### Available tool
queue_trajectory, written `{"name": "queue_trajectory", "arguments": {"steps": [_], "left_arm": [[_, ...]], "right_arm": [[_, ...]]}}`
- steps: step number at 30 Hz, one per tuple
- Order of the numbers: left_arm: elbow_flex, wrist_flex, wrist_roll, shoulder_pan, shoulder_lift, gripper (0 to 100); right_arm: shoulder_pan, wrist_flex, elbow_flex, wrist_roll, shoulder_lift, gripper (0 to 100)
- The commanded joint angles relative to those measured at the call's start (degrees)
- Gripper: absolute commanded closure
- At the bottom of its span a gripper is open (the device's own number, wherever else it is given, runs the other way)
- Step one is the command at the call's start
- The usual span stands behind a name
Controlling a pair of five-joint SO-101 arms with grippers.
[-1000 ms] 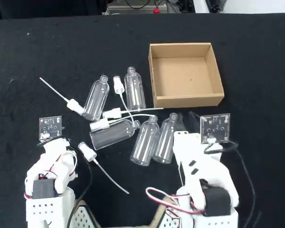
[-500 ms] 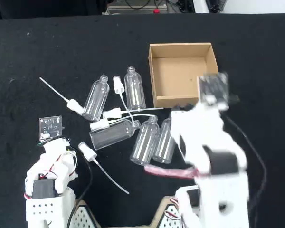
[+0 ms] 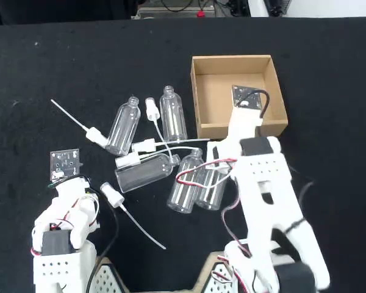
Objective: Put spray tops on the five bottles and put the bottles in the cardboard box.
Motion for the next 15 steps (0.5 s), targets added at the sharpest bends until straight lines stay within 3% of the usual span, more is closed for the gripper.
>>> {"name": "queue_trajectory", "arguments": {"steps": [1, 10, 15], "left_arm": [[0.9, 0.4, -0.1, 0.4, 0.1, 97], [0.9, 0.4, -0.1, 0.4, 0.1, 97], [0.9, 0.4, -0.1, 0.4, 0.1, 97]], "right_arm": [[-0.8, -2.5, -3.2, -2.7, 2.5, 77.8], [-6.3, -2.6, -4.7, -7.4, 4.0, 77.8], [-3.8, -2.6, -4.5, -7.6, 4.1, 77.9]]}}
